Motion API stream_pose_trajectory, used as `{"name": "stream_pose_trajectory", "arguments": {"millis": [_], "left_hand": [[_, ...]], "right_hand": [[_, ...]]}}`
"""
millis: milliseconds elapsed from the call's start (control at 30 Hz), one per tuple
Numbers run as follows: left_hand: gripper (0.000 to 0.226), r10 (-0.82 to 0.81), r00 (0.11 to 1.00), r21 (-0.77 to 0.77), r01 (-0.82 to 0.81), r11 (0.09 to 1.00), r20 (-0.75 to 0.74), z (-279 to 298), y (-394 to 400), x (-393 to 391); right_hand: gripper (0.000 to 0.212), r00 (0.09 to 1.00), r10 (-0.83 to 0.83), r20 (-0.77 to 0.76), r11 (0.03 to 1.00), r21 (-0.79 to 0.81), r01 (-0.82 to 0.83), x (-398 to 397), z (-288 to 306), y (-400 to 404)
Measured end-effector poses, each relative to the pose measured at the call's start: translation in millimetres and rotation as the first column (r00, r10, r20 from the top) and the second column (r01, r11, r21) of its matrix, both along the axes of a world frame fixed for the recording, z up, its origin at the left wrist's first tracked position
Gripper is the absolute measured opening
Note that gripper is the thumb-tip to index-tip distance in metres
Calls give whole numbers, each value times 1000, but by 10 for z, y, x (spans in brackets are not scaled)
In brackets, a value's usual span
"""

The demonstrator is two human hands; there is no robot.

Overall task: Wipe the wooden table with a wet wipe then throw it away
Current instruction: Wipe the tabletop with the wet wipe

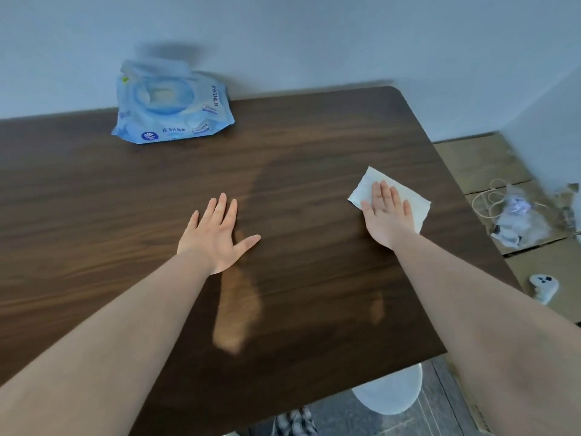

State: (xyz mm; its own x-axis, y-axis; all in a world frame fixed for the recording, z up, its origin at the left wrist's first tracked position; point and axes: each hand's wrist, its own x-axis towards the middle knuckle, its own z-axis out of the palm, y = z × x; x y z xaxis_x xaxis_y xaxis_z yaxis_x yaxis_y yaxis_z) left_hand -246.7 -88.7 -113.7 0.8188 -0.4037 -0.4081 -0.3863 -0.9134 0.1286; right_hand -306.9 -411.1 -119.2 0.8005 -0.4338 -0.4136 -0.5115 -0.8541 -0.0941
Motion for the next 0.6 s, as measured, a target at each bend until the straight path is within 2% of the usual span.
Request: {"name": "stream_pose_trajectory", "arguments": {"millis": [133,267,433,600], "left_hand": [[87,44,998,-30,-43,999,46,83,354,-109],[86,177,983,22,-178,984,52,137,1027,-183],[87,367,928,52,-370,928,61,148,2030,-421],[95,557,828,115,-561,820,68,99,3051,-843]], "right_hand": [[57,988,152,-13,988,19,-151,146,33,491],[57,940,340,10,939,57,-340,402,34,1308],[57,821,570,36,816,97,-570,697,-1,2586],[57,677,734,59,669,112,-735,787,-60,3844]]}}
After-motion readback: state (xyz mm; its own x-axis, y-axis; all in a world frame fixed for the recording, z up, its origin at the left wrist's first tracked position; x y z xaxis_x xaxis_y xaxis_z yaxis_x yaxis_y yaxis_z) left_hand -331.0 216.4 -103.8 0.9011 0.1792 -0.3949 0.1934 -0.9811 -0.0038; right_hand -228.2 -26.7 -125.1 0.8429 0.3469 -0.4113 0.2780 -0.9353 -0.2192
